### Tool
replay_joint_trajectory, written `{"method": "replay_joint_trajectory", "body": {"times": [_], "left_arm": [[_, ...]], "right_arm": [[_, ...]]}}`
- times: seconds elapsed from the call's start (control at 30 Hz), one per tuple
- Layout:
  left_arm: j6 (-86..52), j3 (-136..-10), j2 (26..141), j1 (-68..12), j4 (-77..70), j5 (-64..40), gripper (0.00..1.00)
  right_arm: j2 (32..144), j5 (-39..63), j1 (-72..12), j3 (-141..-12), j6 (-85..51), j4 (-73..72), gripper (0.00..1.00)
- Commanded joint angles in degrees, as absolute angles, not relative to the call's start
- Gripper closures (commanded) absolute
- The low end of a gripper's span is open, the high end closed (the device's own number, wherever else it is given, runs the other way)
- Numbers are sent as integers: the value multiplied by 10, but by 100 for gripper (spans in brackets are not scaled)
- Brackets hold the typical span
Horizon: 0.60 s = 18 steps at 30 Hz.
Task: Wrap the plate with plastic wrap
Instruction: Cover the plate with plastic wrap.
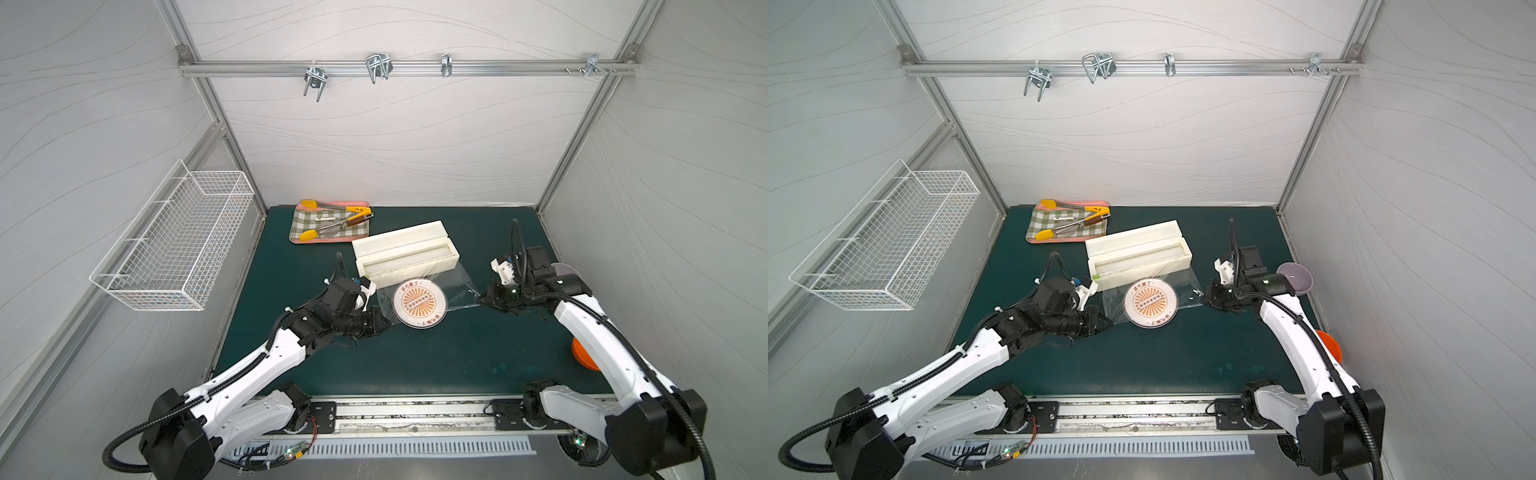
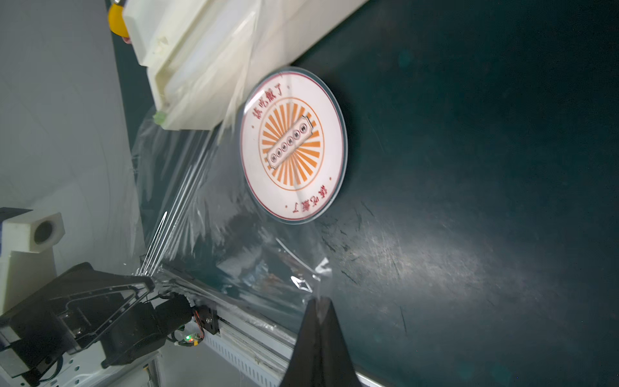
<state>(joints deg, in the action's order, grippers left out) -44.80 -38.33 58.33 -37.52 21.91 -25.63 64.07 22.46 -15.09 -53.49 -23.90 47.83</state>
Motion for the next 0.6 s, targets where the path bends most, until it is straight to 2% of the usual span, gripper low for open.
{"method": "replay_joint_trajectory", "body": {"times": [0.0,0.3,0.57], "left_arm": [[-442,-368,612,-385,181,-273,100],[-380,-371,751,-424,185,-219,100],[-381,-390,842,-445,172,-187,100]], "right_arm": [[652,195,-166,-511,-228,506,100],[733,80,-207,-477,-240,498,100],[791,50,-220,-479,-253,486,100]]}}
